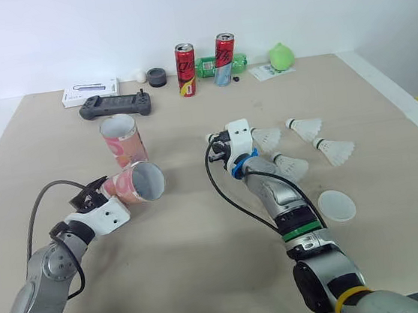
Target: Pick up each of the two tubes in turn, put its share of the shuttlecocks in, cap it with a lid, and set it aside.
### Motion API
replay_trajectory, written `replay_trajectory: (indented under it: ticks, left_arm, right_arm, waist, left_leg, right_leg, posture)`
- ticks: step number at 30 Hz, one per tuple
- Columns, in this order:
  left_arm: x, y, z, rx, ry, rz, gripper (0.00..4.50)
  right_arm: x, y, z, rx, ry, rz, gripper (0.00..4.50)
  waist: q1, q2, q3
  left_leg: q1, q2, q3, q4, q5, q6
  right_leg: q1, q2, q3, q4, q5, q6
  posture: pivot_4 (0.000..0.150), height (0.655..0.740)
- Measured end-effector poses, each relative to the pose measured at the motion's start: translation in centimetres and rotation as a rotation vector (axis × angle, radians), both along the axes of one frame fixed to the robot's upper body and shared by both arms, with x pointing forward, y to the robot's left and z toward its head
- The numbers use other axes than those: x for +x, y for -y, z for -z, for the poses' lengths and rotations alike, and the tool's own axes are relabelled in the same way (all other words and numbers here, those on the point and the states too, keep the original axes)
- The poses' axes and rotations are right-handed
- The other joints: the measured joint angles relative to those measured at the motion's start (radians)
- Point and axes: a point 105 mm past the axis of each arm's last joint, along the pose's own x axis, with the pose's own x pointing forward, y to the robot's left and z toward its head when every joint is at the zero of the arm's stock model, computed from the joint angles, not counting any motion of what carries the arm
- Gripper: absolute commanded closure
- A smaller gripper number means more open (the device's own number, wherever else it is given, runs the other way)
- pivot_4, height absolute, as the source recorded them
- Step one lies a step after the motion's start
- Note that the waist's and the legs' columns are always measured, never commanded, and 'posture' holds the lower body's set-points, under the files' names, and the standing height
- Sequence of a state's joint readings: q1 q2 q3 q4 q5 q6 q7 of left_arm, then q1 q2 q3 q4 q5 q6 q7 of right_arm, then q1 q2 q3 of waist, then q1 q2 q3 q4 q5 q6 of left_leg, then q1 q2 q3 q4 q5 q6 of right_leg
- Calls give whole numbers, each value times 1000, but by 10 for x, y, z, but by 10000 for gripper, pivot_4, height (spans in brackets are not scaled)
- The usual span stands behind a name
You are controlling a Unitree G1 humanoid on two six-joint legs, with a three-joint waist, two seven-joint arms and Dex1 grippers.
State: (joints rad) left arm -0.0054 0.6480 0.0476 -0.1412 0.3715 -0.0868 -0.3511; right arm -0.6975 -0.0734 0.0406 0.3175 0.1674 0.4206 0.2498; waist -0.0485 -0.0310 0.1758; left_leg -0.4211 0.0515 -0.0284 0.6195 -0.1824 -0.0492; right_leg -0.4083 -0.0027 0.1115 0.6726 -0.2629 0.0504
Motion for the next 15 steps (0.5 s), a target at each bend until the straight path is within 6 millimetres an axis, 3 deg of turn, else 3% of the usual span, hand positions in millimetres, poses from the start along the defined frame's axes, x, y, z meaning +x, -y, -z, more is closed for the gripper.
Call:
replay_trajectory:
  ticks: [2,4,7,8,9,15]
  left_arm:
    - [1,1,0,-1,2,4,7568]
    - [1,1,0,-2,2,4,7568]
    - [1,1,0,-3,1,2,7568]
    - [1,1,0,-4,1,2,7568]
    - [2,0,1,-6,-3,-3,7568]
    - [5,2,2,-15,-2,-2,7568]
  right_arm:
    - [-14,-1,-17,-11,77,-123,43642]
    - [-45,-10,-46,-41,212,-369,43642]
    - [-86,-19,-71,-75,315,-628,43642]
    - [-89,-19,-72,-82,319,-651,43642]
    - [-113,-28,-74,-131,325,-809,43642]
    - [-127,-64,-53,-282,299,-938,43642]
  waist:
    - [1,1,1]
    - [0,2,1]
    - [0,3,1]
    - [0,3,1]
    - [0,3,1]
    - [0,3,1]
  left_leg:
    - [-1,0,-1,0,0,0]
    - [-1,-1,0,0,0,0]
    - [-1,0,-1,0,0,0]
    - [-1,0,-1,0,0,0]
    - [2,0,-1,0,0,1]
    - [2,0,0,0,3,0]
  right_leg:
    - [0,0,0,-1,0,1]
    - [0,-1,0,-2,-1,2]
    - [1,0,-1,-2,-1,3]
    - [1,0,-1,-2,-1,2]
    - [2,0,-1,-2,0,1]
    - [1,0,-1,-1,2,0]
  posture:
    - [1500,7400]
    - [1500,7400]
    - [1500,7400]
    - [1500,7400]
    - [1500,7400]
    - [1500,7400]
